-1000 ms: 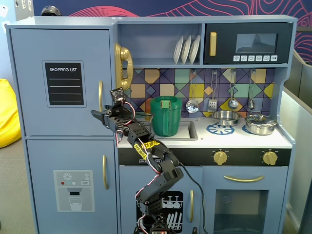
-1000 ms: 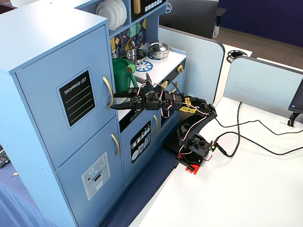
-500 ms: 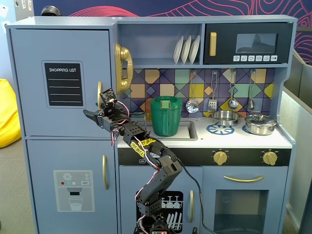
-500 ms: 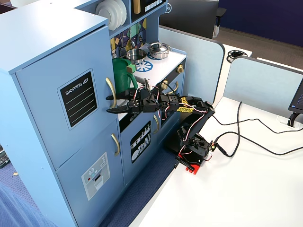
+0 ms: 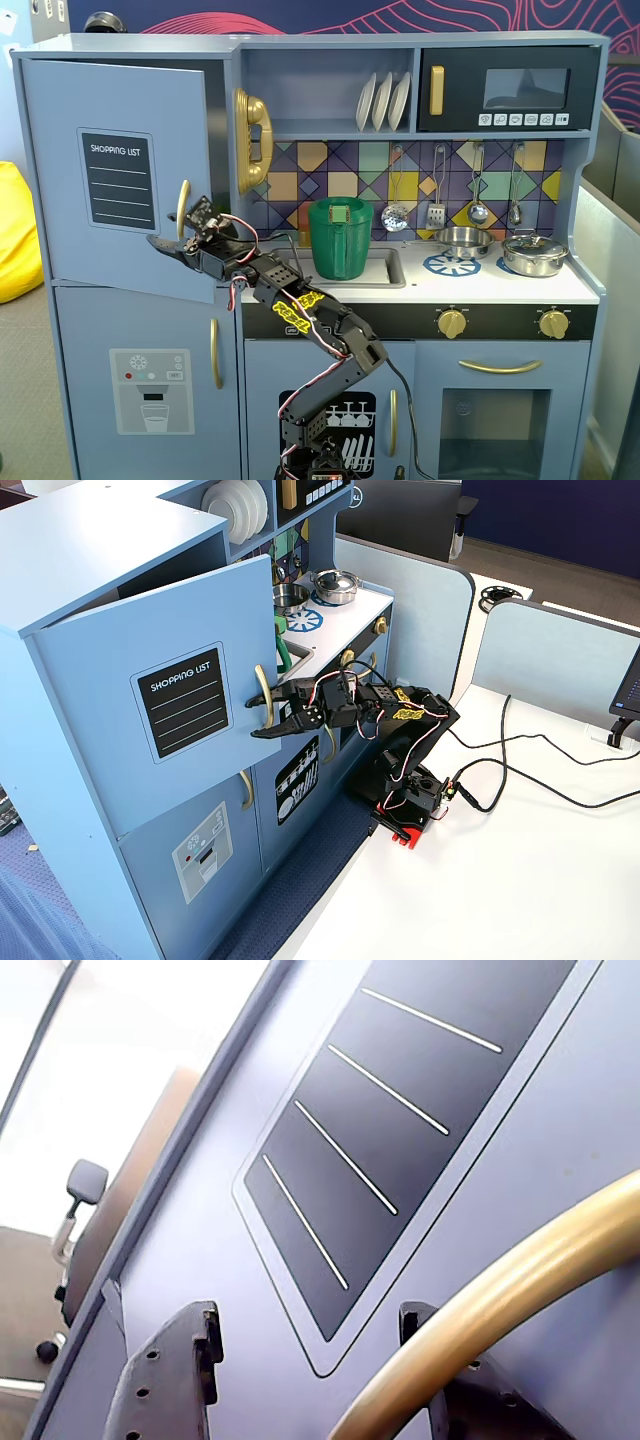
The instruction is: Open the left cabinet door
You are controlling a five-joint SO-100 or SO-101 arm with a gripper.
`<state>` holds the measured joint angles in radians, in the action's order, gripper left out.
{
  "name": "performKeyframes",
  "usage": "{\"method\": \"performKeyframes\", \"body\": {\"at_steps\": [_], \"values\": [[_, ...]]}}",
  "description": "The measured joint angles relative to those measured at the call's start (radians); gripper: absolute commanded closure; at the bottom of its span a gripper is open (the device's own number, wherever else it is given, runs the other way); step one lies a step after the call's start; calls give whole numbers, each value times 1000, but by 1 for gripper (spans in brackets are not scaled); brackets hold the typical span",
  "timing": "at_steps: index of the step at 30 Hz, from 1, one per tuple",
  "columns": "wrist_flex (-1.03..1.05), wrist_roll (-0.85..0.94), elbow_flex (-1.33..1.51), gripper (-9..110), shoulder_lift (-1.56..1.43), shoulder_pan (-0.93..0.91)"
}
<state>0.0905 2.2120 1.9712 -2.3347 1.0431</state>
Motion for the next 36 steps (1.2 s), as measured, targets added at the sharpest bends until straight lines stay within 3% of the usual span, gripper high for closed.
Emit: {"method": "performKeyframes", "body": {"at_steps": [8,20,24,29,36], "values": [[26,-34,120,88,-186,-78],[359,-173,167,87,-465,-396],[520,-232,137,89,-468,-558],[555,-285,101,89,-365,-686],[454,-258,94,90,-236,-627]]}}
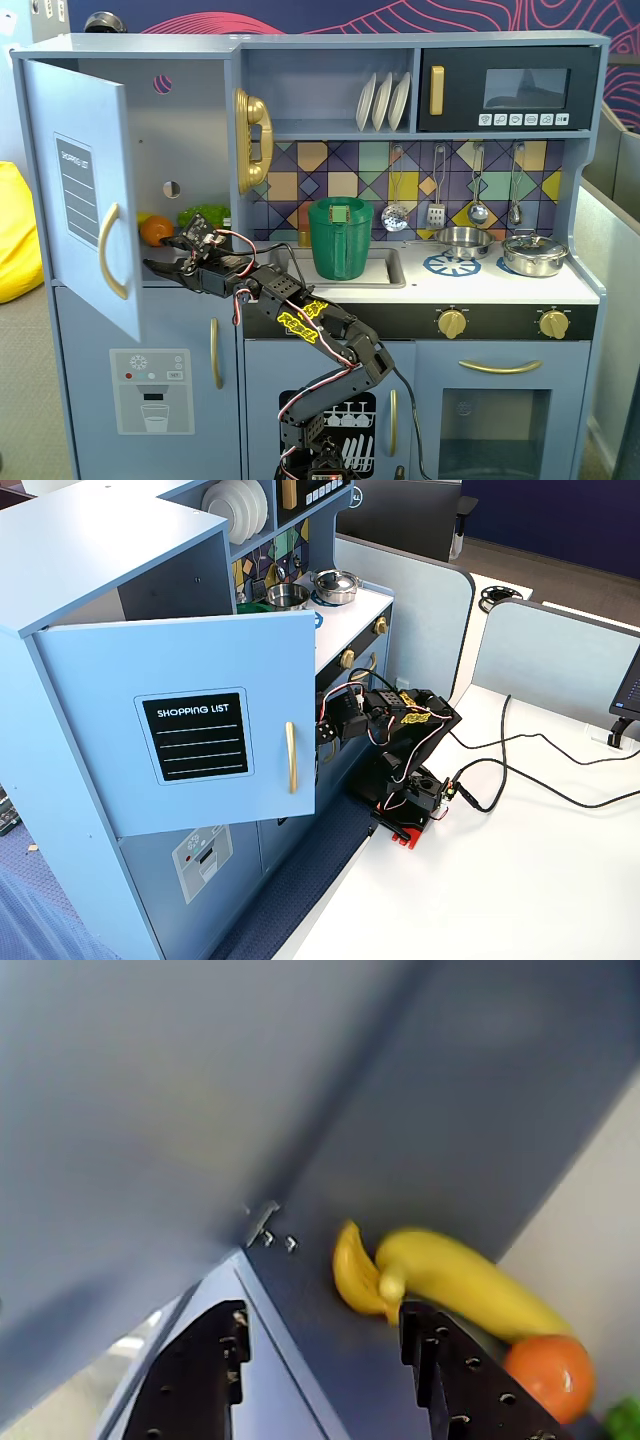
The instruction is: Open the left cabinet door
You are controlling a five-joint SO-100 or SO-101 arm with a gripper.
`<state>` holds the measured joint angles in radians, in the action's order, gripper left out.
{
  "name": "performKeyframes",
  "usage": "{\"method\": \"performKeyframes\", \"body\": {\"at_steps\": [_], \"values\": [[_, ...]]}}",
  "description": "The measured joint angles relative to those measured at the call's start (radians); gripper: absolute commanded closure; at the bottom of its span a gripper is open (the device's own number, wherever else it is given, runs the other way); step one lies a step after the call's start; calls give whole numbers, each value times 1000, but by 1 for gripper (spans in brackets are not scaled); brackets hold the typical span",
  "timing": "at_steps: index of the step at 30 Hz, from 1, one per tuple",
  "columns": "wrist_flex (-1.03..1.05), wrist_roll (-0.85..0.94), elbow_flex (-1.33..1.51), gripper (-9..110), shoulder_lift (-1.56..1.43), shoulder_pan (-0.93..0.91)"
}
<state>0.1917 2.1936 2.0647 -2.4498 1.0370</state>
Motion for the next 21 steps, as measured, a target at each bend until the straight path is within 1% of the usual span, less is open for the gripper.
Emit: {"method": "performKeyframes", "body": {"at_steps": [2,4,9,15,19,21], "values": [[17,-25,2,93,-6,-63],[80,-72,2,94,-32,-158],[391,-270,28,93,-124,-476],[753,-509,31,95,-189,-808],[971,-609,74,95,-241,-930],[1035,-663,132,95,-287,-959]]}}
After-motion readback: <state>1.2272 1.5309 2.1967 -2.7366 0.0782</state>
